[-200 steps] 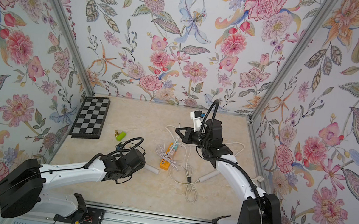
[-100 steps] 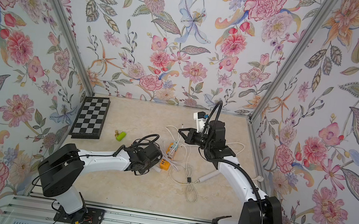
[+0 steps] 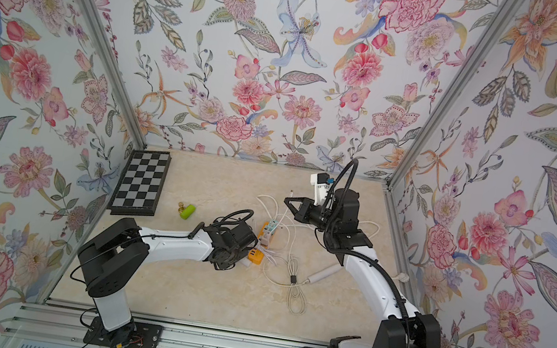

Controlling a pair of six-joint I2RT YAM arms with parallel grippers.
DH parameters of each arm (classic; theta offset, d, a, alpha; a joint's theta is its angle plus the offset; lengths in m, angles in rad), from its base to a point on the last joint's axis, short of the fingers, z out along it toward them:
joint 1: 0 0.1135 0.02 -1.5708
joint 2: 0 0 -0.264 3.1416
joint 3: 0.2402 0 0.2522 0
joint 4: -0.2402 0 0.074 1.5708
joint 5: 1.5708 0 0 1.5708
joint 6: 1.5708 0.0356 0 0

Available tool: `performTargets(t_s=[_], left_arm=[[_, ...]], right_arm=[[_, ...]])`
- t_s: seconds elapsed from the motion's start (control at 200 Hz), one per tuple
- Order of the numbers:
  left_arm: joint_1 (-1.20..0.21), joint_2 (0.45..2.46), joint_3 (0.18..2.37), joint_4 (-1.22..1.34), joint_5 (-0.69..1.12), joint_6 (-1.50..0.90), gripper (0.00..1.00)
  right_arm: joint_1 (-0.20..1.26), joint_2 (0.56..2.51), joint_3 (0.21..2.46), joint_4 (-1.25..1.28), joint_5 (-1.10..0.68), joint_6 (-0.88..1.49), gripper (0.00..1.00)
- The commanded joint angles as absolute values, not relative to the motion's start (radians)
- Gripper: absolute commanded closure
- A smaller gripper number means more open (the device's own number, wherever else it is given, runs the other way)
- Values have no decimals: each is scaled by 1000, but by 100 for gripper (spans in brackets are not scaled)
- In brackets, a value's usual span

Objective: Charge the electric toothbrush
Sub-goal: Pick up the electric toothbrush from the center of the board.

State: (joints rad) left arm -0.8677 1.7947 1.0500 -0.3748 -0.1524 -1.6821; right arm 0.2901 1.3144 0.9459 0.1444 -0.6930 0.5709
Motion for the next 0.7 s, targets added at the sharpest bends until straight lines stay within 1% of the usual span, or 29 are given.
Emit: performTargets(t_s=[0.0, 0.125, 0.245, 0.44, 0.53, 0.58, 0.69], left_arm=[[-861, 1814, 1038, -402, -127, -1666, 59], [-860, 1797, 1014, -394, -135, -1657, 65], [-855, 1759, 968, -372, -149, -1649, 74], [-834, 1673, 926, -354, -186, -1602, 82], [-817, 1593, 931, -355, -252, -1530, 86], [-794, 1523, 913, -295, -258, -1467, 87], [-729, 1360, 868, -179, -277, -1323, 93]], right_arm=[[287, 1296, 934, 177, -711, 589, 100], [287, 1300, 936, 174, -717, 588, 100], [290, 1296, 934, 172, -713, 588, 100], [317, 1298, 955, 135, -715, 560, 100], [333, 1290, 959, 132, -747, 553, 100], [348, 1286, 962, 133, -787, 544, 100], [397, 1266, 952, 133, -838, 527, 100]])
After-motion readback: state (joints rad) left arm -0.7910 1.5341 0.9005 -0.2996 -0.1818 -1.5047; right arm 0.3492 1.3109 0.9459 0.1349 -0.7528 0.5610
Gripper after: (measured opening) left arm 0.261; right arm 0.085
